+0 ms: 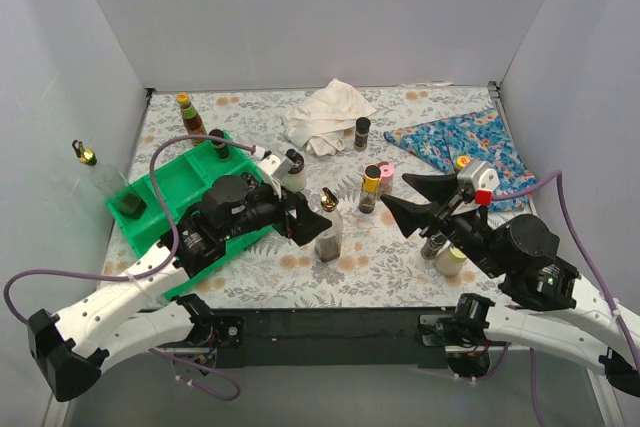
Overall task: Organize the condiment bottles
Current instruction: Pick up the bottle from the center of the board.
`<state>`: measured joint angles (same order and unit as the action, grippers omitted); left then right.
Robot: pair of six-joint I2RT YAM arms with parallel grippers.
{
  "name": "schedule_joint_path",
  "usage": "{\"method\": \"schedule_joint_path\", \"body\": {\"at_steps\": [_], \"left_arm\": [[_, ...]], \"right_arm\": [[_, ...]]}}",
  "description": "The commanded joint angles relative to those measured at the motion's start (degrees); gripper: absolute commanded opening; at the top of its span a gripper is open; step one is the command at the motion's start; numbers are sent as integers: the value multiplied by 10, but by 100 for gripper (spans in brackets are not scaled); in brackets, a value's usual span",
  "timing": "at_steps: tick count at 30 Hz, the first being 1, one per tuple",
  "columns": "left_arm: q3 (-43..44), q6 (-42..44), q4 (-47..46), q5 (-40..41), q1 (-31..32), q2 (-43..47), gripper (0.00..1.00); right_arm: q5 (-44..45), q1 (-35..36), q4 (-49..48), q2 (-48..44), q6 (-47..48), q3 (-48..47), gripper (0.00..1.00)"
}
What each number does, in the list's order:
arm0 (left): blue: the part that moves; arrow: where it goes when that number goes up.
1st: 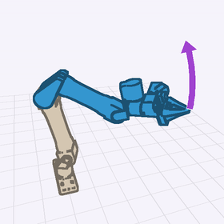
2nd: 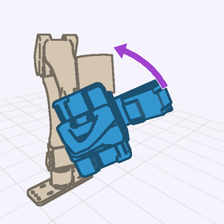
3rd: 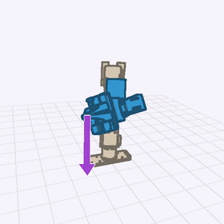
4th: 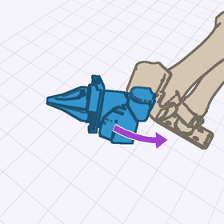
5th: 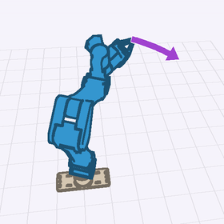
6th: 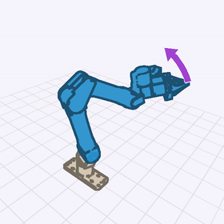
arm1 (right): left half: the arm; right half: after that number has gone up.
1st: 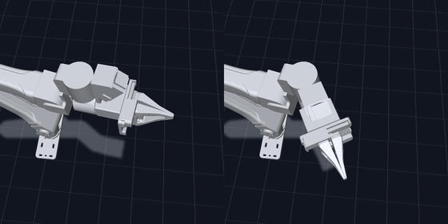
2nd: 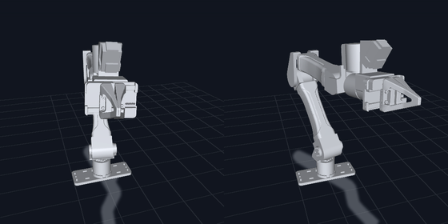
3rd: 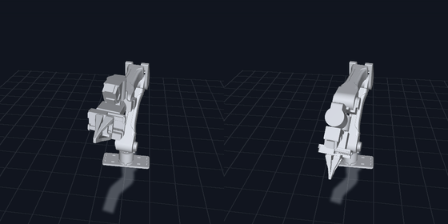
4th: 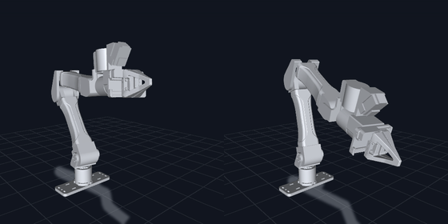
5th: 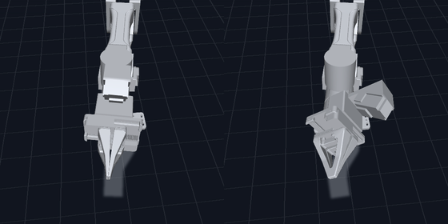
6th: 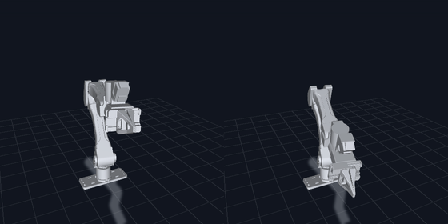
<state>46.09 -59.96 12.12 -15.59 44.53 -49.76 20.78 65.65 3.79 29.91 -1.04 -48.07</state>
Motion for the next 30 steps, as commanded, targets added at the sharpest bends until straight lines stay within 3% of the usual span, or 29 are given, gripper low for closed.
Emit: {"method": "schedule_joint_path", "body": {"at_steps": [1,20,27,30], "left_arm": [[-13,37,-29,57,44,-3,97],[-7,88,-119,190,110,-104,77],[-6,93,-139,207,116,-108,53],[-4,82,-139,213,117,-94,33]], "right_arm": [[44,2,-12,-16,9,1,67],[65,2,3,-37,26,0,67],[70,2,6,-44,29,12,67],[74,2,9,-49,28,18,67]]}}
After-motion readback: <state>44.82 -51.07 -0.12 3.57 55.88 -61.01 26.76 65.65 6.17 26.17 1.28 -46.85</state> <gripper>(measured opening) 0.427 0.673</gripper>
